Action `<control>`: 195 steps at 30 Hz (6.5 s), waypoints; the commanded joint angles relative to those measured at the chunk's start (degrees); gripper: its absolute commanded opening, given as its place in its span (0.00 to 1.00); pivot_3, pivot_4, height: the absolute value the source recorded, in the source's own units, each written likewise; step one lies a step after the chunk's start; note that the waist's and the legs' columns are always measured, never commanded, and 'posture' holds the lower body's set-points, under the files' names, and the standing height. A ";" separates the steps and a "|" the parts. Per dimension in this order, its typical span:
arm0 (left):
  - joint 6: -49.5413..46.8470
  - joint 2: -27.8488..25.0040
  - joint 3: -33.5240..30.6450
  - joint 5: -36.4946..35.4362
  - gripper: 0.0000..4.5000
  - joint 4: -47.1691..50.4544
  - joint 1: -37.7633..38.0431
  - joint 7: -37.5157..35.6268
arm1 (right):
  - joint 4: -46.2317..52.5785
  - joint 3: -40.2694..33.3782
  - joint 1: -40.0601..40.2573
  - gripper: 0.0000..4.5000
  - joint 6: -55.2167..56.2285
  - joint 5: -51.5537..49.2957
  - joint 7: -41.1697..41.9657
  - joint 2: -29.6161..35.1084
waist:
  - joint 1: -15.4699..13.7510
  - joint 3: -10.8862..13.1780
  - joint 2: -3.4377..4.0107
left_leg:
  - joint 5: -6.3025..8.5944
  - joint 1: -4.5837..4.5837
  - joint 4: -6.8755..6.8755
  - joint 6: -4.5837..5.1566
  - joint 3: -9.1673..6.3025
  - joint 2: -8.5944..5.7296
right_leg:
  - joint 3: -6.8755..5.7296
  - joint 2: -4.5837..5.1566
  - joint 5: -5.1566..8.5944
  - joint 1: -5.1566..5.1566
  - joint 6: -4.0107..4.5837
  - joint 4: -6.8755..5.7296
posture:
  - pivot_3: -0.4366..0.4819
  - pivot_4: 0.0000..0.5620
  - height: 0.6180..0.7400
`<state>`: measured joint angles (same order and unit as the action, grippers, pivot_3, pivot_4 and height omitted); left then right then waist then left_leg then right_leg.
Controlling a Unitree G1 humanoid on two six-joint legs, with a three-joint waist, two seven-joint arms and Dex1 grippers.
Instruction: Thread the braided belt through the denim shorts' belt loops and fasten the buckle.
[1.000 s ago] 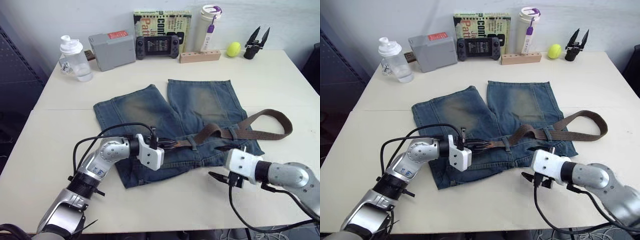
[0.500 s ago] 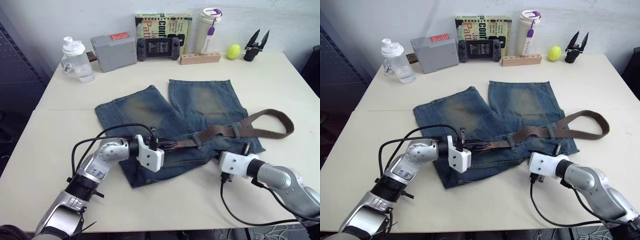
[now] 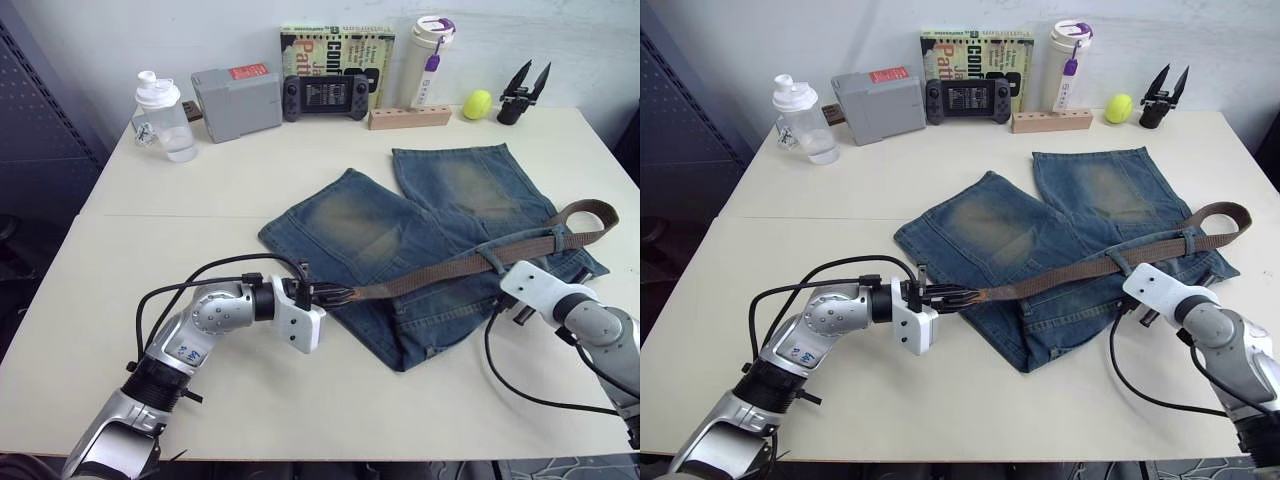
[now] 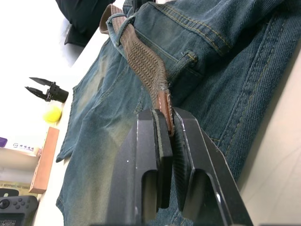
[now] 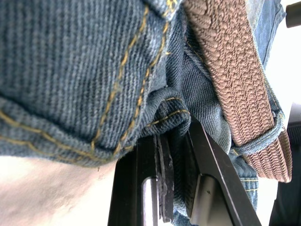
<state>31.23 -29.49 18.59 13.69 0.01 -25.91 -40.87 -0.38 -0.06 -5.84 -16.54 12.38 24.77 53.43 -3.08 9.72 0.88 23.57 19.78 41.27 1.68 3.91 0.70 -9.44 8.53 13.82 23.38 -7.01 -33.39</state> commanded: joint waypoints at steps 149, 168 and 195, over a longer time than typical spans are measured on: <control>-25.19 -1.57 -10.57 -24.60 0.71 19.58 16.74 -2.41 | 21.38 -16.37 -6.13 0.00 -33.73 -110.88 -38.57 -9.88 | 1.58 0.25 0.65 | 0.00 0.40 -0.08 -0.01 0.07 -0.01 | 0.23 -0.07 0.03 0.58 0.05 -0.11 | 0.48 0.27 0.85; -24.71 -1.48 -10.64 -23.59 0.71 19.57 16.67 -2.31 | 21.28 -10.23 -3.72 0.00 -33.88 -101.03 -36.17 -17.69 | 1.61 0.25 0.65 | 0.00 0.39 -0.09 -0.02 0.05 -0.02 | 0.24 -0.09 0.03 0.58 0.05 -0.11 | 0.48 0.27 0.85; -16.33 3.21 -2.20 -15.63 0.99 3.58 10.07 -7.48 | 20.92 -5.83 -2.16 0.00 -36.08 -104.87 -42.26 -24.20 | 1.75 0.24 0.66 | 0.00 0.39 -0.10 -0.02 0.17 -0.01 | 0.21 -0.13 0.03 0.58 0.06 -0.10 | 0.48 0.27 0.85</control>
<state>14.83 -26.03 16.51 -0.89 2.65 -15.92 -47.98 19.41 -6.56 -8.42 -52.57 -91.57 -17.35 29.98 -1.34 9.96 1.54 23.56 20.17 41.16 1.65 4.08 0.70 -9.23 8.40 13.86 23.96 -6.95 -33.49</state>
